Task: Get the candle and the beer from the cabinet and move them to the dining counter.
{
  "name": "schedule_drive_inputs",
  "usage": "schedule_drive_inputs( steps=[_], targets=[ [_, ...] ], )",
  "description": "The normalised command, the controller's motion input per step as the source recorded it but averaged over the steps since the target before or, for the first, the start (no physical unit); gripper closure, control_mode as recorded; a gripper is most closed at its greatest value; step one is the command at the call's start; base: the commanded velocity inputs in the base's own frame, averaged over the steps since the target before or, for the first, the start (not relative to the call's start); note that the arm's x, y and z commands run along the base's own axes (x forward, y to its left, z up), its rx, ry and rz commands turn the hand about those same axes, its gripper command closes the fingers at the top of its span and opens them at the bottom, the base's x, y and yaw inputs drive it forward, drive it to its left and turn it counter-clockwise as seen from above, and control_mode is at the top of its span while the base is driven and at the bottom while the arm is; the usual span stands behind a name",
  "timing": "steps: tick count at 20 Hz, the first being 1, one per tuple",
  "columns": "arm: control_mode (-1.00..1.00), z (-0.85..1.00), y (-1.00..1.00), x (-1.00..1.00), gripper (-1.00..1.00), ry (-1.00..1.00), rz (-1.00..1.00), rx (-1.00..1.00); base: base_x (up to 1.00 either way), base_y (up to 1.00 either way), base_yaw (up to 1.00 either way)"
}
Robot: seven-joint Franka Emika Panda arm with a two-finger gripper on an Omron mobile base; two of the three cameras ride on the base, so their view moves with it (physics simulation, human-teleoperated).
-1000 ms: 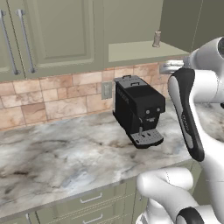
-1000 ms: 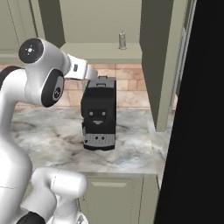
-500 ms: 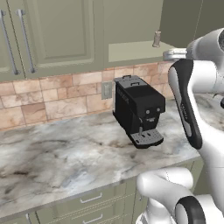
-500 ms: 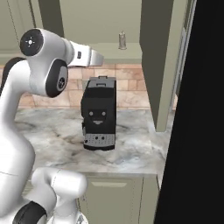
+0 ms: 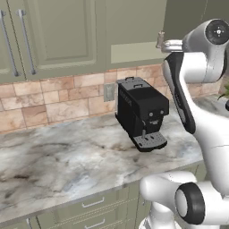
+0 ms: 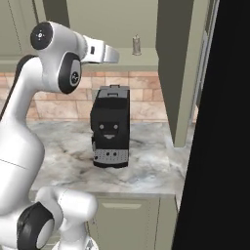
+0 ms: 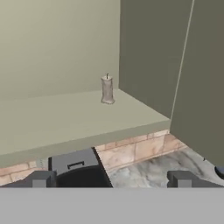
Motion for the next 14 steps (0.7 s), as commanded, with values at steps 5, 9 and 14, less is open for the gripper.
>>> schedule_drive_inputs(
  steps=[5, 9, 14],
  targets=[
    [-1.0, 0.02, -0.16, 0.41, -1.0, 0.0, -0.03, 0.0, 0.0, 0.0, 0.0],
    [-1.0, -0.04, -0.1, 0.44, -1.0, 0.01, 0.0, 0.03, 0.0, 0.0, 0.0],
    [-1.0, -0.06, -0.08, 0.41, -1.0, 0.03, 0.0, 0.09, 0.0, 0.0, 0.0]
  ],
)
